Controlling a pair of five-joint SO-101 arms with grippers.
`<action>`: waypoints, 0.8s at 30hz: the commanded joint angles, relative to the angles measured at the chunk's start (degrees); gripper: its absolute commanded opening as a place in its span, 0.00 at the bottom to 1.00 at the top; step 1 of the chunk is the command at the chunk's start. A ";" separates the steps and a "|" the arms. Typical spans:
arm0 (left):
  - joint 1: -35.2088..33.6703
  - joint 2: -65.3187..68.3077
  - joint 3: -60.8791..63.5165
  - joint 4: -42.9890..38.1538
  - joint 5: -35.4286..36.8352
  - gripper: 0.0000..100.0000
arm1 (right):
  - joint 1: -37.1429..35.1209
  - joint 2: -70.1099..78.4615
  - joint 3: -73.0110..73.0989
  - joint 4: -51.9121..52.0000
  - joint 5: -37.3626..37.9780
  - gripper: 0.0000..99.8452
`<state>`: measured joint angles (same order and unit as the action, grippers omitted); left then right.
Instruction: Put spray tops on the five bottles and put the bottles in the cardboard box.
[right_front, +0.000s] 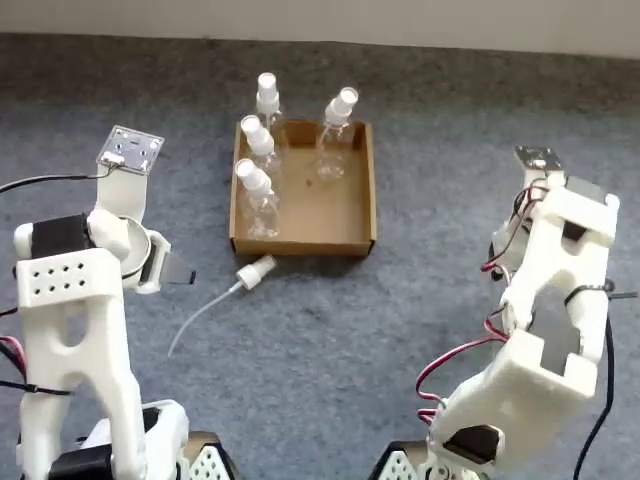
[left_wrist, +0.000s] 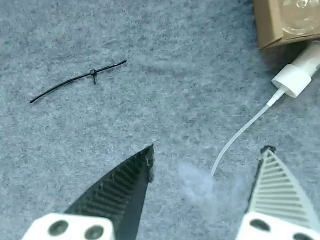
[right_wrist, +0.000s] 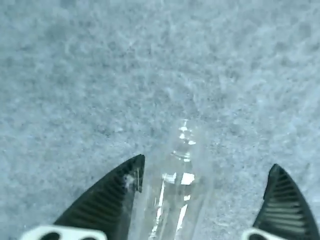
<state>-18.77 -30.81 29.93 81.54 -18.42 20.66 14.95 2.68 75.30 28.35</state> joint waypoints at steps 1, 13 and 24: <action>-0.48 -1.80 -0.31 -0.70 0.09 0.30 | 1.10 -0.04 -4.18 1.63 -0.18 0.32; -0.57 -1.71 -0.22 -1.93 0.09 0.30 | -0.13 -2.33 5.67 -0.66 1.67 0.32; -0.57 -1.71 -0.13 -1.67 0.09 0.30 | -0.13 -4.18 8.92 -2.24 1.49 0.30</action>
<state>-18.86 -30.81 30.11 80.40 -18.42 20.92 12.84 12.00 73.63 29.41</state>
